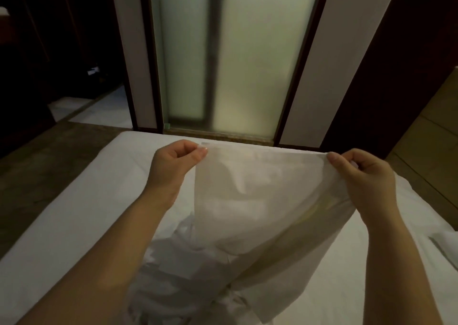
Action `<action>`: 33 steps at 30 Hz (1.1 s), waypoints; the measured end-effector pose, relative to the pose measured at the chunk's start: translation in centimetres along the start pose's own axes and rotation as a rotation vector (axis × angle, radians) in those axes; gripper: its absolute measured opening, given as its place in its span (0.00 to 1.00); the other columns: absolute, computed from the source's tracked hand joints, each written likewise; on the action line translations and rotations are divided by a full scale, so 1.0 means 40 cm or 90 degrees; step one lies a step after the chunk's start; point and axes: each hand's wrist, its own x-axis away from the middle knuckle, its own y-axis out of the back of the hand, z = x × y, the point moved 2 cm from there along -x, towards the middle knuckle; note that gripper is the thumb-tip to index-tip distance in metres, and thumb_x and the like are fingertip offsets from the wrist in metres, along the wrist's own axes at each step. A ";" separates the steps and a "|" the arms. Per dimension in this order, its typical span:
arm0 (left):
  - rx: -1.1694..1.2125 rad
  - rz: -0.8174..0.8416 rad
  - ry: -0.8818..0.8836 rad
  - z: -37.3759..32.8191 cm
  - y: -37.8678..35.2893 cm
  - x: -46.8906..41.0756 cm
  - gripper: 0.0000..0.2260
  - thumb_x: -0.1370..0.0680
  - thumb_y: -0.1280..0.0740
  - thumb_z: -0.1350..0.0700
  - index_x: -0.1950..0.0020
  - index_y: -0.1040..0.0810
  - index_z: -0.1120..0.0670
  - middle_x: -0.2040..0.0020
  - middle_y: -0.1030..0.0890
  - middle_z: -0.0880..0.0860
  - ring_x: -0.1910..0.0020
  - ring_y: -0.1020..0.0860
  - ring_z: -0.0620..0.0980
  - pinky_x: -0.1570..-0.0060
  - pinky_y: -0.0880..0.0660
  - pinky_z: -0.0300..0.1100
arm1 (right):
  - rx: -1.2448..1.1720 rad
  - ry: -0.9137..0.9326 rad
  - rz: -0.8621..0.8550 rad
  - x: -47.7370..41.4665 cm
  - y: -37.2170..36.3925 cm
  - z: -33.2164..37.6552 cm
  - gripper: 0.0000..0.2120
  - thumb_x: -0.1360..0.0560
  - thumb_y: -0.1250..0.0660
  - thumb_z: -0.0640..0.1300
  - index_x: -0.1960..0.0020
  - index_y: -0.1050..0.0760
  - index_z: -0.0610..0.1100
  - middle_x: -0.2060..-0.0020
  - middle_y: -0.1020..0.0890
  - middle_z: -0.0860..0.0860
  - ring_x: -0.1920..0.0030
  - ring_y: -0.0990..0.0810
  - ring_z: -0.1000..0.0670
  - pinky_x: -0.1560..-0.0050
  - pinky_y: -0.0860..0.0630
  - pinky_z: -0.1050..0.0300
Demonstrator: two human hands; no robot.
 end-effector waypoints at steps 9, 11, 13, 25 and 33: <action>0.020 0.037 -0.028 -0.095 0.035 -0.073 0.08 0.24 0.34 0.62 0.63 0.27 0.58 0.65 0.25 0.54 0.63 0.24 0.48 0.55 0.20 0.44 | 0.120 -0.013 0.031 -0.043 -0.068 0.014 0.13 0.28 0.29 0.51 0.65 0.23 0.44 0.69 0.24 0.49 0.67 0.28 0.51 0.69 0.33 0.59; -0.061 0.042 -0.075 -0.117 0.031 -0.096 0.09 0.24 0.33 0.60 0.63 0.29 0.58 0.64 0.24 0.56 0.63 0.24 0.49 0.57 0.20 0.45 | 0.123 -0.016 0.009 -0.058 -0.098 0.032 0.14 0.28 0.29 0.52 0.64 0.22 0.42 0.68 0.23 0.46 0.66 0.28 0.50 0.67 0.32 0.57; -0.103 0.032 -0.088 -0.125 0.036 -0.110 0.09 0.24 0.33 0.59 0.62 0.29 0.57 0.64 0.25 0.55 0.63 0.26 0.50 0.57 0.21 0.45 | 0.100 -0.021 -0.039 -0.063 -0.123 0.045 0.17 0.27 0.30 0.52 0.63 0.23 0.39 0.67 0.23 0.43 0.66 0.28 0.46 0.65 0.31 0.54; 0.194 0.050 0.285 -0.072 0.302 -0.145 0.06 0.21 0.39 0.63 0.52 0.23 0.55 0.52 0.22 0.55 0.55 0.24 0.50 0.58 0.22 0.42 | 0.105 -0.152 -0.169 0.056 -0.315 0.131 0.16 0.20 0.39 0.50 0.38 0.29 0.41 0.53 0.24 0.47 0.58 0.28 0.51 0.59 0.32 0.59; 0.113 0.103 0.198 -0.069 0.336 -0.031 0.07 0.22 0.36 0.62 0.52 0.21 0.53 0.53 0.19 0.52 0.53 0.20 0.51 0.56 0.20 0.41 | -0.093 -0.236 -0.119 0.236 -0.458 0.225 0.07 0.22 0.36 0.47 0.53 0.22 0.45 0.59 0.20 0.50 0.58 0.23 0.48 0.58 0.29 0.57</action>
